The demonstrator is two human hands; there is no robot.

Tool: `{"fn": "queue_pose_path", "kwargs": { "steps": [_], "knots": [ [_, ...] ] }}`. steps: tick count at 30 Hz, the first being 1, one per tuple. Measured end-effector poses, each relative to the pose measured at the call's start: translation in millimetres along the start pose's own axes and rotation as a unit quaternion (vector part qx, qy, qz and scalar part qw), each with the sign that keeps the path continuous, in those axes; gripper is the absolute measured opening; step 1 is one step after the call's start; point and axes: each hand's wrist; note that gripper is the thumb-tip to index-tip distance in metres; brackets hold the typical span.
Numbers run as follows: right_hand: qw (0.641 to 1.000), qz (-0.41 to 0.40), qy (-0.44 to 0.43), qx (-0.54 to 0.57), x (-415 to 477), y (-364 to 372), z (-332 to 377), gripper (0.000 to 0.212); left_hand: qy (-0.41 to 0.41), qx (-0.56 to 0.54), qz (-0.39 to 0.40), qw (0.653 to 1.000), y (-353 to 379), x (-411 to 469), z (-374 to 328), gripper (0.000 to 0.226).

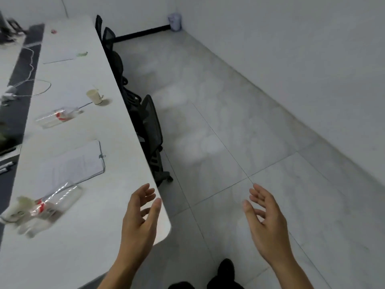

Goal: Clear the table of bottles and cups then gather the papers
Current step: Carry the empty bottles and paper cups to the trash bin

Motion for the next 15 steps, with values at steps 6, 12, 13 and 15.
{"fn": "queue_pose_path", "kwargs": {
  "steps": [6, 12, 13, 15],
  "knots": [
    [0.997, 0.068, -0.042, 0.002, 185.7, 18.8, 31.8, 0.045, -0.029, -0.055, -0.117, 0.991, 43.8, 113.8, -36.7, 0.036],
    [0.994, 0.097, -0.041, -0.020, 352.2, 62.3, 15.5, 0.042, -0.063, -0.096, -0.178, 0.977, 106.1, 260.8, -36.8, 0.034],
    [0.994, 0.099, -0.041, -0.029, 382.0, 68.7, 16.6, 0.042, -0.062, -0.102, -0.181, 0.976, 114.7, 291.0, -42.3, 0.035],
    [0.992, 0.105, -0.044, -0.045, 441.4, 78.6, 23.3, 0.041, -0.062, -0.115, -0.184, 0.974, 129.1, 348.9, -56.0, 0.035]
  ]
}}
Point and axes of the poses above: each hand's wrist, its own x-axis towards the middle knuckle, its own y-axis out of the palm, z = x × y, and after that the axes turned 3 degrees about -y, right-handed
